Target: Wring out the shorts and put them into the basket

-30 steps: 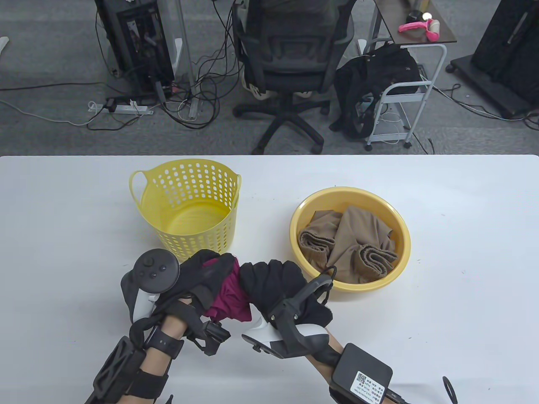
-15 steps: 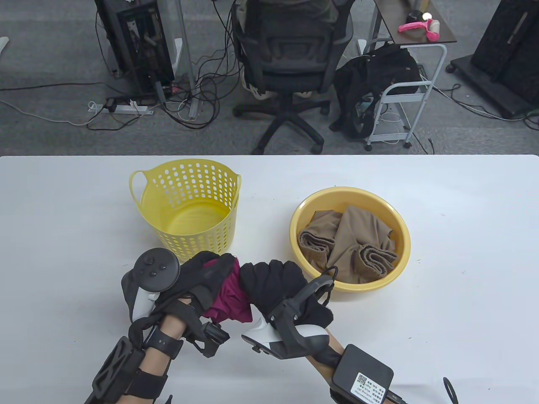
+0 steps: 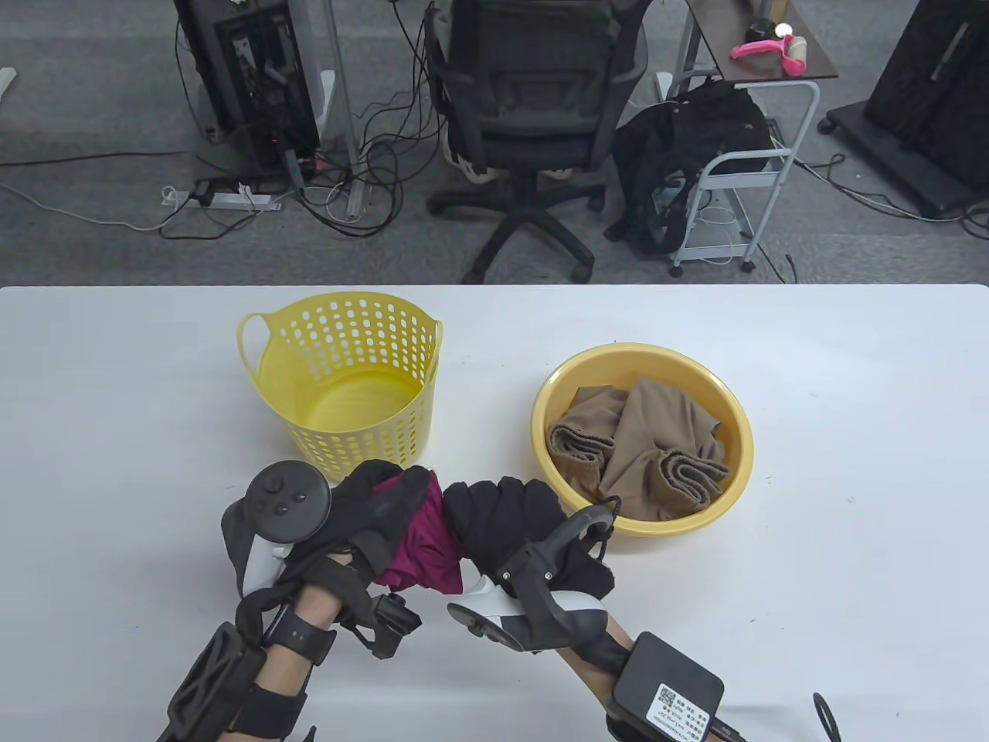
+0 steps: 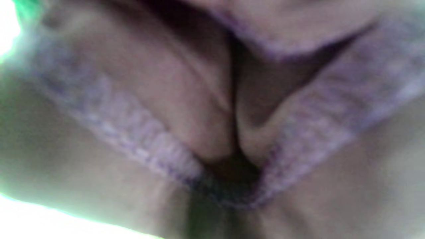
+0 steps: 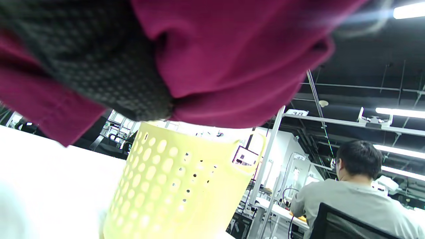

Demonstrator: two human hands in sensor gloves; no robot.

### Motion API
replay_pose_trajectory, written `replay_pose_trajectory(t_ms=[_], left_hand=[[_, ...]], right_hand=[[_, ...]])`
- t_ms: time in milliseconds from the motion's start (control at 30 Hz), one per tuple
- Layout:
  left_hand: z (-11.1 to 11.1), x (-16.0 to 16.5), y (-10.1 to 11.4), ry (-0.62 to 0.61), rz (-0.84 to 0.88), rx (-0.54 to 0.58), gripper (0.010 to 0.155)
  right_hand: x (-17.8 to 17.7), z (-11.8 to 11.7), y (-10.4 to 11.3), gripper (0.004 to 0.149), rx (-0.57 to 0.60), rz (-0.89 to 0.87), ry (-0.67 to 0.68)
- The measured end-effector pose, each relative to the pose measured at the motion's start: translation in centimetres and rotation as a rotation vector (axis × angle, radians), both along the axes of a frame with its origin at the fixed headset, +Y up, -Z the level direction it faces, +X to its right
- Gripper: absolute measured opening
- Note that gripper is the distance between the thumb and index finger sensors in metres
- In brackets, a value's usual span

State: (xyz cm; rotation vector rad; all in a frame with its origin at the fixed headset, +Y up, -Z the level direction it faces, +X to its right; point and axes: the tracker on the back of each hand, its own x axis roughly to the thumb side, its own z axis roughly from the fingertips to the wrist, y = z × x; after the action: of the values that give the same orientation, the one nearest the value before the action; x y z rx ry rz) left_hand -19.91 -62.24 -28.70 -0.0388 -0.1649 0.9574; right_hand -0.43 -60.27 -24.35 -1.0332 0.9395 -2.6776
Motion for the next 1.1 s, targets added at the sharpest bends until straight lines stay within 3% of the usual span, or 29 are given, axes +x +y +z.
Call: replay_pose_trajectory(t_ms=[100, 467, 800, 1100], left_hand=[[0.1, 0.1, 0.1, -0.003, -0.012, 0.03, 0.065], [1.2, 0.2, 0.8, -0.037, -0.043, 0.217, 0.065], [1.9, 0.6, 1.7, -0.174, 0.036, 0.36, 0.063], [2.1, 0.7, 2.5, -0.291, 0.108, 0.449, 0.062]], right_hand=[[0.3, -0.3, 0.0, 0.068, -0.063, -0.034, -0.005], [1.9, -2.7, -0.4, 0.069, -0.533, -0.269, 0.002], [3.8, -5.1, -1.7, 0.069, -0.919, -0.53, 0.074], [4.5, -6.2, -2.6, 0.068, -1.167, -0.664, 0.185]])
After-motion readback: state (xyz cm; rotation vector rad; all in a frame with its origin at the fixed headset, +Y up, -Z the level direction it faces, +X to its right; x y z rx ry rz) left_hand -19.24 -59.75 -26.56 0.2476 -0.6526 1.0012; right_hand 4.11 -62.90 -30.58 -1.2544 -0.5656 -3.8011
